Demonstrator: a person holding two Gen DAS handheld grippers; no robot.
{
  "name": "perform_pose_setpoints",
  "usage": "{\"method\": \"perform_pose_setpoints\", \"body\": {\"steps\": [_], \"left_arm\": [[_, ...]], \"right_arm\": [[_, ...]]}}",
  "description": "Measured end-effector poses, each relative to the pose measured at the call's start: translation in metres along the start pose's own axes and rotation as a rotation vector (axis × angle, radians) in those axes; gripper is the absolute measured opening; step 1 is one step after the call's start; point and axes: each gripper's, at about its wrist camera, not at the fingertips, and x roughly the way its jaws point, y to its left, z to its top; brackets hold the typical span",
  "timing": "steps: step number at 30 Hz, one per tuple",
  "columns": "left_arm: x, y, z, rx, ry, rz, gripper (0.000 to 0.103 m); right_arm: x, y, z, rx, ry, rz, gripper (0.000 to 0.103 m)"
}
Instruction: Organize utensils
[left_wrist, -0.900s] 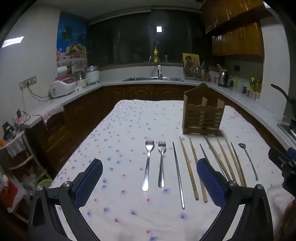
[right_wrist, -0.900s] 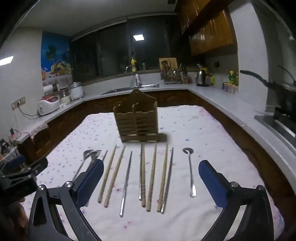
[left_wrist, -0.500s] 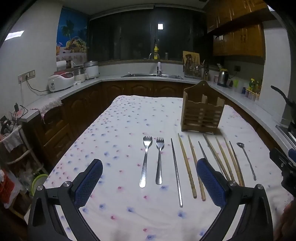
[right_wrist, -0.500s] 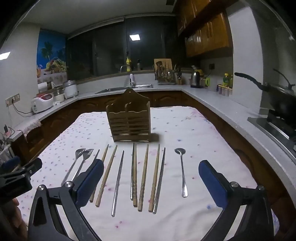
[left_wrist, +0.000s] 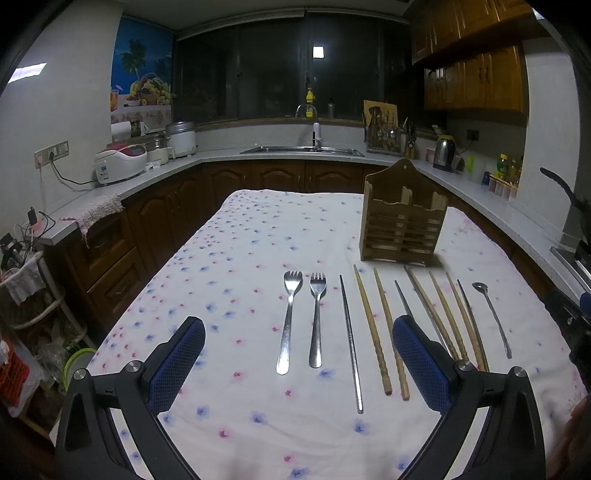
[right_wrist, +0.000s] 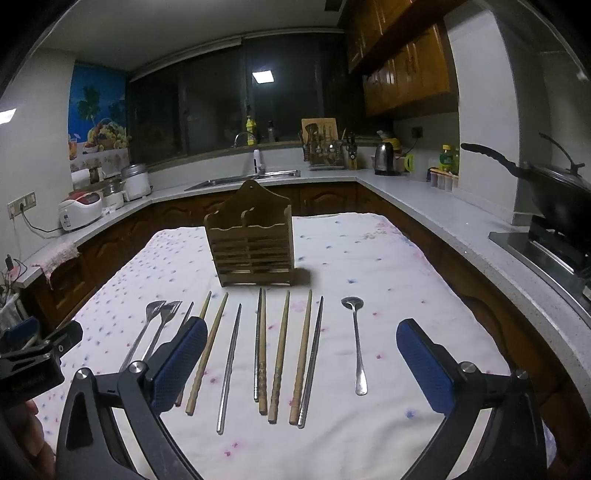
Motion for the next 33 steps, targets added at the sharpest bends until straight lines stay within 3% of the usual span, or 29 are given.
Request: {"method": "perform_pose_setpoints", "body": {"steps": [9,23,33], "left_arm": [[-0.002,-0.001,0.002,0.006,-0.003,0.001,0.102],[-0.026,0.001,-0.001,0.021,-0.100,-0.008,0.102],[-0.030,0.000,-0.002,0.020,-0.110,-0.013,0.102]], "right_arm": [[-0.001,-0.001,0.000,0.007,-0.008,0.002,0.103],[-0.030,-0.007,0.004,0.031,-0.138,0.041,0.103],[-0.032,-0.007,0.002,0.025,-0.130,0.041,0.103]]}}
